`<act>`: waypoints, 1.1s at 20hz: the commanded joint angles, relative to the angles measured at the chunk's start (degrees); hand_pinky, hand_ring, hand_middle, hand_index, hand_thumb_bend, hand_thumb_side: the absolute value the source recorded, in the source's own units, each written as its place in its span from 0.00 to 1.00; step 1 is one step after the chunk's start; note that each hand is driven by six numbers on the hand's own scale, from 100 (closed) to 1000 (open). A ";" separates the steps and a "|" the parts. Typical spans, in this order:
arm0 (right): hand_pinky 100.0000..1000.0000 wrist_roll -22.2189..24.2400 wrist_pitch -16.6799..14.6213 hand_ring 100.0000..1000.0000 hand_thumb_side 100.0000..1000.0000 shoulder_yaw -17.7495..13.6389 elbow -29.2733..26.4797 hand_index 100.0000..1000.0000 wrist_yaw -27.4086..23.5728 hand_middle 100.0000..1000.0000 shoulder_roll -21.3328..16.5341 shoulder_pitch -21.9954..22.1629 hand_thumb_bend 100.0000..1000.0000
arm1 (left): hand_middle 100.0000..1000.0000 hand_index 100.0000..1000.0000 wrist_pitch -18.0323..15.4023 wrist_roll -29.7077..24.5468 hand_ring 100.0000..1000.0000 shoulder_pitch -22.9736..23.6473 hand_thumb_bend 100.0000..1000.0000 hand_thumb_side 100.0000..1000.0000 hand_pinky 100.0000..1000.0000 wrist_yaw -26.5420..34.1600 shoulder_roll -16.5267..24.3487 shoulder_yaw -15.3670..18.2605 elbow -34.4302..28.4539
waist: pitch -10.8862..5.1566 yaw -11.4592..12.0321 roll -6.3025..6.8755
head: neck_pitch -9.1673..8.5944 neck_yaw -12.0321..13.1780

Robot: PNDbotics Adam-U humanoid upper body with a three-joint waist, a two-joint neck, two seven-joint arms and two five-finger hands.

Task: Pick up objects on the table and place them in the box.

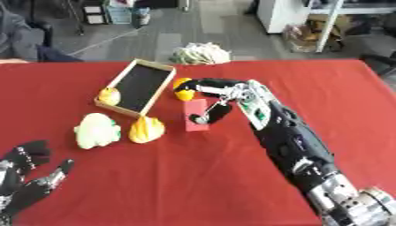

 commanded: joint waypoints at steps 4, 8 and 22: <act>0.98 -0.67 1.40 1.00 0.03 -2.24 3.50 1.00 2.17 0.97 -0.24 -1.81 0.20 | 0.50 0.69 -0.03 -0.18 0.68 -0.21 0.64 0.11 0.71 0.08 0.25 -0.13 -0.69 | -1.44 0.36 0.99 | 0.23 -0.43; 0.98 -1.44 1.79 1.00 0.04 -3.18 5.75 1.00 3.32 0.97 0.14 -2.06 0.19 | 0.50 0.69 -0.02 -0.22 0.68 -0.19 0.64 0.11 0.71 0.09 0.26 -0.18 -0.68 | -1.43 0.47 0.99 | 0.23 -0.46; 0.90 -3.24 1.90 0.84 0.00 -3.74 7.81 0.96 6.08 0.64 0.62 -1.94 0.11 | 0.50 0.69 -0.02 -0.05 0.68 -0.23 0.64 0.11 0.71 0.03 0.20 0.00 -0.74 | -1.46 0.63 1.04 | 0.23 -0.33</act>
